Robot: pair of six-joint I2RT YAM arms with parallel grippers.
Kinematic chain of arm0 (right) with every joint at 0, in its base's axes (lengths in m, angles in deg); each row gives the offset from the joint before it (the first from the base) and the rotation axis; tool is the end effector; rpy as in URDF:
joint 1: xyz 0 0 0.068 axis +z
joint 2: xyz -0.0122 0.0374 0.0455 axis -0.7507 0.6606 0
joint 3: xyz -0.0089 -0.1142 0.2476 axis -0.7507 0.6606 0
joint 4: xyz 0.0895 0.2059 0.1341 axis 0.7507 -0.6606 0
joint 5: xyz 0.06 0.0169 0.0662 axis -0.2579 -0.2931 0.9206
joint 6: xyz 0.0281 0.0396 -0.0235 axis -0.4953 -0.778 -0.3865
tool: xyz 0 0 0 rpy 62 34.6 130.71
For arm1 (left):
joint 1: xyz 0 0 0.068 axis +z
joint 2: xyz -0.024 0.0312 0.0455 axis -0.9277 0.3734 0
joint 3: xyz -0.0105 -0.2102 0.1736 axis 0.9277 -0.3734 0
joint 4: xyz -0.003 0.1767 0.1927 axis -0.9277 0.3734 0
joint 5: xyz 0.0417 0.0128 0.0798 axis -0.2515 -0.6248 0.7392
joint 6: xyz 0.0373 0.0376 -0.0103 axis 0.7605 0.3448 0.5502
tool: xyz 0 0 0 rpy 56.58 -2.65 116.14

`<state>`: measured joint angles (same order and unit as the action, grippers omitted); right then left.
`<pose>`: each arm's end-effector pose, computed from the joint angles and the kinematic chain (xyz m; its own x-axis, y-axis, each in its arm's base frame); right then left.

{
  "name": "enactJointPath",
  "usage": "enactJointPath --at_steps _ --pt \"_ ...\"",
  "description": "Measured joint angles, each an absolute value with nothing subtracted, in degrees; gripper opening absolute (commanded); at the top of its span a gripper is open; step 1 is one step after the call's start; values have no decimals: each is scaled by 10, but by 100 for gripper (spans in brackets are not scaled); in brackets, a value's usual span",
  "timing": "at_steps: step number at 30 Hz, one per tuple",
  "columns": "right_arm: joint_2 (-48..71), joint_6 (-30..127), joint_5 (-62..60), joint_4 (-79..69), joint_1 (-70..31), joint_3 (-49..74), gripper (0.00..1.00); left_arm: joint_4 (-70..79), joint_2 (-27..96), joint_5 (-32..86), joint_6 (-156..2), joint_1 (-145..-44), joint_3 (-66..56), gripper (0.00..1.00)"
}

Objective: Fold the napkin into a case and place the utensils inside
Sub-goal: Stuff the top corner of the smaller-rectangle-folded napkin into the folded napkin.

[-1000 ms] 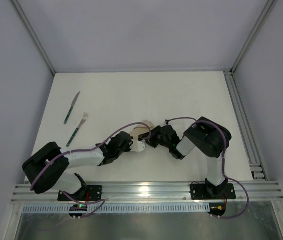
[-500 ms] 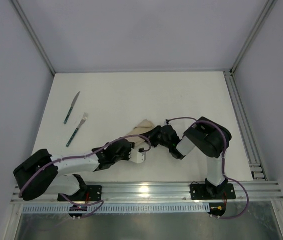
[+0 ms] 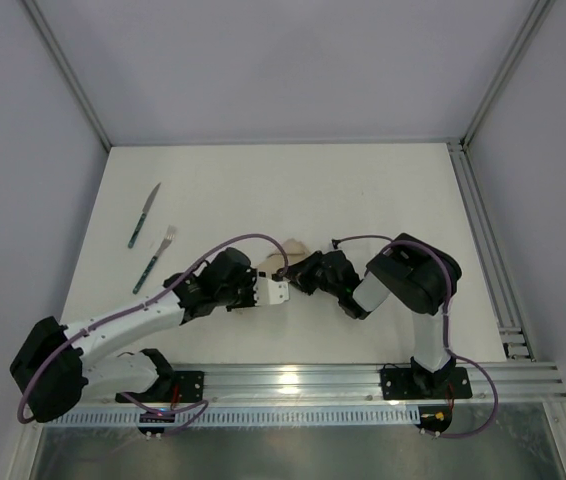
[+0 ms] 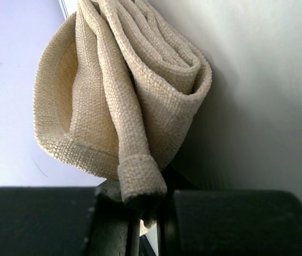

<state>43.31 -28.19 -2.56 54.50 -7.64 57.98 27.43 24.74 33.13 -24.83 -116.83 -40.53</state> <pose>0.2339 0.2081 0.0765 -0.7499 0.6586 -0.0622 0.2229 0.3401 0.9136 0.1474 -0.1701 0.2027 0.1138 0.8571 -0.5025 0.9125 0.1098 0.3940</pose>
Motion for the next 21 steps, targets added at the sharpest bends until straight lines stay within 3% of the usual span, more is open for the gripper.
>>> enactJointPath --at_steps 3,7,14,21 --pt "436 -285 -25 549 -76 580 4 286 248 293 -275 -1147 -366 9" --pt "437 -286 -25 550 -76 580 4 280 257 272 -306 -1121 -337 1" --pt "446 -290 -25 566 -77 580 4 233 393 316 -323 -1056 -300 0" --pt "447 -291 -25 571 -79 581 4 228 423 295 -315 -1088 -327 0"
